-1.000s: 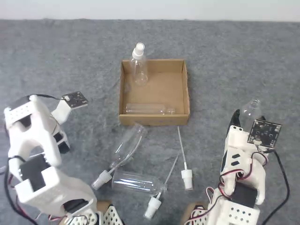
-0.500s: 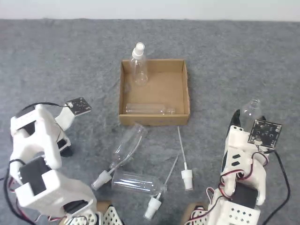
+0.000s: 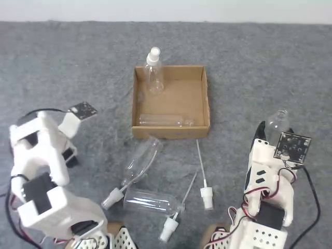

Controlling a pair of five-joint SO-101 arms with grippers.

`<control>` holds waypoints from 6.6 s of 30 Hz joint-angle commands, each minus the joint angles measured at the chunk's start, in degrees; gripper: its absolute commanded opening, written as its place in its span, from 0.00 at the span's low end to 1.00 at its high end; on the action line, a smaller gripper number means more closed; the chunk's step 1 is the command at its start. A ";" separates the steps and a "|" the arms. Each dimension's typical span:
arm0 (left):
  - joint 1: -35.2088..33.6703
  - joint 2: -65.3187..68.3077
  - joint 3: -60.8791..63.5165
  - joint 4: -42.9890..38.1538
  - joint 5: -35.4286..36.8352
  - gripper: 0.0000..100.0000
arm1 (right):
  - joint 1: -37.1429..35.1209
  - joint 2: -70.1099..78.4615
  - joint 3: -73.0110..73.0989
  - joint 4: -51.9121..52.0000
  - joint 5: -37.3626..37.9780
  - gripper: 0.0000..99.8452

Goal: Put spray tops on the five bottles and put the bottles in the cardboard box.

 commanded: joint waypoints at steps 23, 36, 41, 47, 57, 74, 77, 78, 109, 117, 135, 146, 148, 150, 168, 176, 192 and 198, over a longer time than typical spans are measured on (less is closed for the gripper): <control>-0.18 -3.08 -26.42 18.90 16.18 0.01 | -0.40 -1.10 -1.32 -1.63 0.70 0.06; 0.26 -18.20 -26.59 17.58 24.18 0.01 | -0.40 -1.10 -1.32 -1.54 0.70 0.06; 1.49 -23.91 -26.59 17.58 29.19 0.01 | -0.40 -1.10 -1.32 -1.54 0.79 0.06; 2.90 -29.45 -26.51 17.23 35.16 0.01 | -3.38 -1.10 -1.32 -1.10 1.14 0.06; 9.14 -39.21 -26.51 14.86 50.90 0.01 | -3.91 -1.10 -1.32 -1.01 1.14 0.06; 25.41 -47.65 -26.51 8.62 74.37 0.01 | -7.87 -1.19 -7.82 7.43 1.14 0.06; 27.78 -49.67 -26.51 8.26 76.75 0.01 | -9.54 -1.19 -7.91 7.78 1.14 0.06; 28.48 -50.46 -26.51 8.26 77.54 0.01 | -10.24 -1.19 -7.91 7.78 1.14 0.06; 51.34 -73.23 3.56 -26.55 84.66 0.01 | -31.25 -1.19 -11.34 15.52 0.62 0.06; 51.08 -82.29 9.10 -26.64 90.46 0.01 | -38.55 -1.19 -11.25 16.22 0.97 0.06; 48.88 -97.14 22.90 -33.93 90.46 0.01 | -48.13 -1.19 -6.15 11.38 3.43 0.06; 48.79 -102.15 23.08 -33.23 90.46 0.01 | -53.05 -1.19 -1.05 6.20 9.67 0.06; 48.70 -103.47 23.08 -31.30 90.46 0.01 | -54.90 -1.19 0.53 4.35 11.96 0.06; 48.62 -105.14 23.08 -29.27 90.46 0.01 | -57.01 -1.19 2.55 1.71 14.24 0.06; 38.77 -109.63 24.13 -25.85 94.59 0.02 | -59.65 -0.57 8.18 -15.16 15.12 0.06; 44.22 -109.63 22.37 -26.64 94.33 0.02 | -64.04 -0.48 8.18 -12.88 15.38 0.06; 44.48 -109.63 16.92 -25.14 94.24 0.02 | -63.87 -0.48 8.18 -12.62 15.65 0.06; 44.13 -109.63 18.59 -24.79 94.24 0.02 | -63.87 -0.48 8.18 -12.62 15.65 0.06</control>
